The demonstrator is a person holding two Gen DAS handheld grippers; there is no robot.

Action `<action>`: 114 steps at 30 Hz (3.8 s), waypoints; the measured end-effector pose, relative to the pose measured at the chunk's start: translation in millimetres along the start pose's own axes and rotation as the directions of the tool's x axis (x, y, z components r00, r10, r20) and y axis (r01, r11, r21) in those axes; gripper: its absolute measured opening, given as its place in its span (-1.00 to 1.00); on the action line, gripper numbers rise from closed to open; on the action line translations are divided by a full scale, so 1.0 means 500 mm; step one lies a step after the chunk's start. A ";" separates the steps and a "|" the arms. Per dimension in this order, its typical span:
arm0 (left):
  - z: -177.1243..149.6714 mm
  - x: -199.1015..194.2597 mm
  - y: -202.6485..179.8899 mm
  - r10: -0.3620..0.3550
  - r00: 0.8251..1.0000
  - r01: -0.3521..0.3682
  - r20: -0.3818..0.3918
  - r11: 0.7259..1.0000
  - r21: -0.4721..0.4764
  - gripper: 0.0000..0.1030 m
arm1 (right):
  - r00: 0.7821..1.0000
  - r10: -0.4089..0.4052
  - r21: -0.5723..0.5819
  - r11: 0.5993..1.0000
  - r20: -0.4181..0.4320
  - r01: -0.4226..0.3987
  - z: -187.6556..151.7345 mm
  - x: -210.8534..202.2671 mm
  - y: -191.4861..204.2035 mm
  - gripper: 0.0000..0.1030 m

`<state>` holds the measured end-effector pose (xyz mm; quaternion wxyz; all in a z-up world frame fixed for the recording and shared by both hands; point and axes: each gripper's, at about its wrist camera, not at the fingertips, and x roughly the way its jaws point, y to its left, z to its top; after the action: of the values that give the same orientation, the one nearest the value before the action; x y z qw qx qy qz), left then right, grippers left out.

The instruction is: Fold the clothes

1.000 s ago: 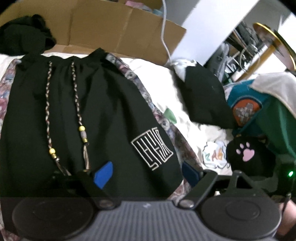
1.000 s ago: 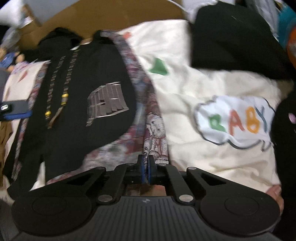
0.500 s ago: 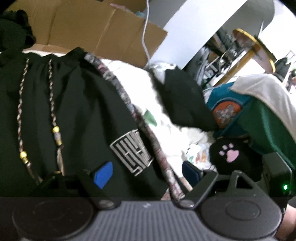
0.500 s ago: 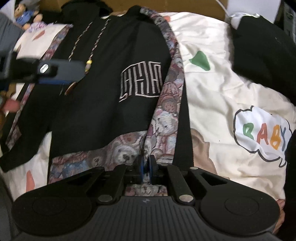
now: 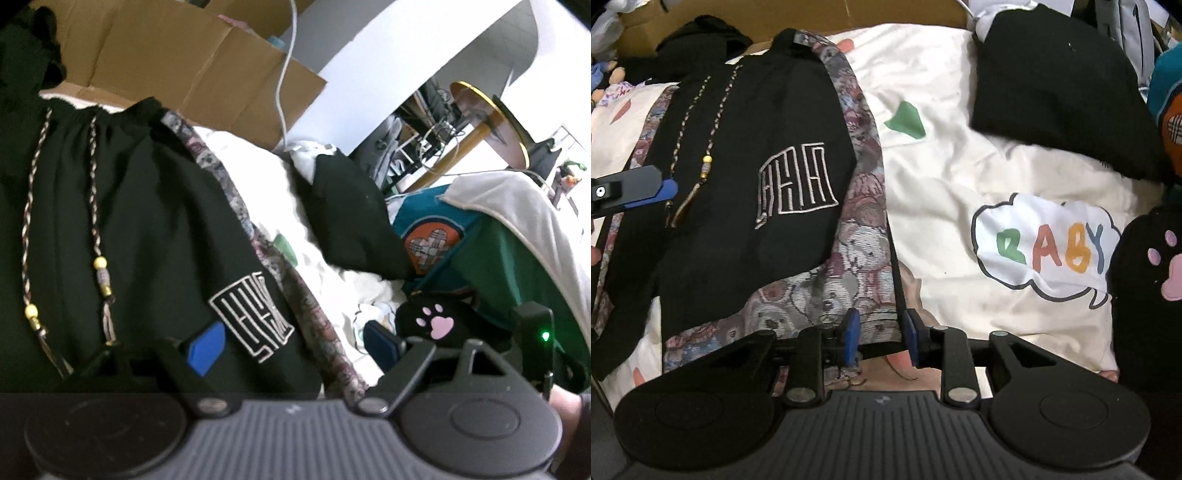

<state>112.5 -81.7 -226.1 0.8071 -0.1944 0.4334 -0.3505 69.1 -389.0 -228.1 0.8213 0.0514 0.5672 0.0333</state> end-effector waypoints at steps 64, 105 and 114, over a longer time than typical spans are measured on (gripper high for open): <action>0.134 -0.121 -0.076 0.190 0.981 -0.186 -0.031 0.978 0.091 0.56 | 0.991 0.119 -0.053 0.992 0.063 -0.116 -0.013 -0.016 0.049 -0.15; -0.016 -0.433 0.266 0.468 0.825 -0.476 -0.317 0.878 0.054 0.55 | 0.932 0.234 -0.346 0.880 -0.278 -0.325 -0.181 0.036 0.283 -0.72; -0.079 -0.354 0.270 0.478 0.765 -0.470 -0.433 0.873 0.133 0.55 | 0.931 0.295 -0.283 0.893 -0.217 -0.349 -0.151 0.010 0.263 -0.27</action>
<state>66.1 139.4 -231.2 0.7473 0.0150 0.6409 -0.1746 0.9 -254.3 -243.2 0.7510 0.0094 0.6052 0.2641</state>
